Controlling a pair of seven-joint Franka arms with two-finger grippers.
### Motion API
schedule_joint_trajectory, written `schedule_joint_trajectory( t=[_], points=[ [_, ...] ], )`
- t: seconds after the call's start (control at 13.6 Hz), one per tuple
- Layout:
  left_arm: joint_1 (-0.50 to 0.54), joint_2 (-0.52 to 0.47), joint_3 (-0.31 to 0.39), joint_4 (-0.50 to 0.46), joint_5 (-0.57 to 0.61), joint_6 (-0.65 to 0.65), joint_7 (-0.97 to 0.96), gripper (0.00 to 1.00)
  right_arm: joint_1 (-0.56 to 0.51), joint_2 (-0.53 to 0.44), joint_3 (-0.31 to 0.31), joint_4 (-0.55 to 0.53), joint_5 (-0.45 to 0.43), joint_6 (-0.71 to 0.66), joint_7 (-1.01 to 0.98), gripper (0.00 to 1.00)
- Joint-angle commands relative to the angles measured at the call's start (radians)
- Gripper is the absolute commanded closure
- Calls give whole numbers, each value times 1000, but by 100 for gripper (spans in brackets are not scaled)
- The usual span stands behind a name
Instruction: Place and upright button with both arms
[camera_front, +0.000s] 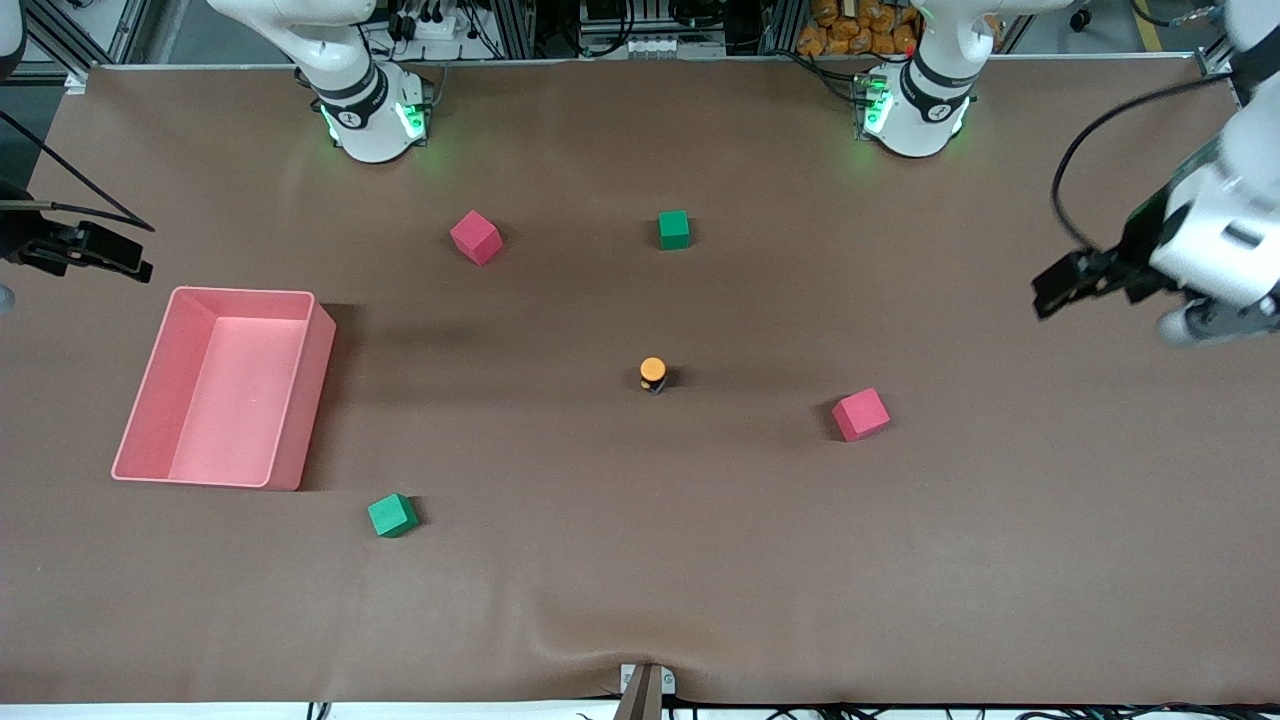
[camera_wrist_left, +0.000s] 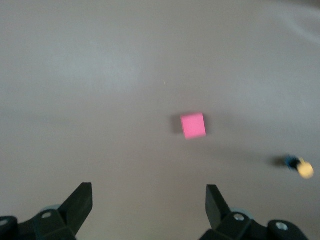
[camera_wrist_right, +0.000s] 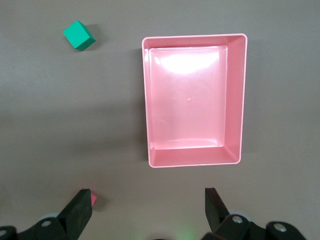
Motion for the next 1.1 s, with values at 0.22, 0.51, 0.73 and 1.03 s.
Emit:
schedule_joint_trajectory(
  t=[0.22,0.51,0.73,1.03],
  points=[
    [-12,-143,147,-111,-65,-52,193,0,-11,-1,11,12,-10,3,10,0],
    [-6,-231,170,-206,-48,-40,205,0,-9,-1,11,12,-9,3,10,0],
    [-7,-213,178,-207,-21,15,236,0,-8,-1,11,12,-9,3,10,0],
    [-10,-188,175,-200,15,31,268,0,-9,-1,11,12,-9,2,12,0]
  ],
)
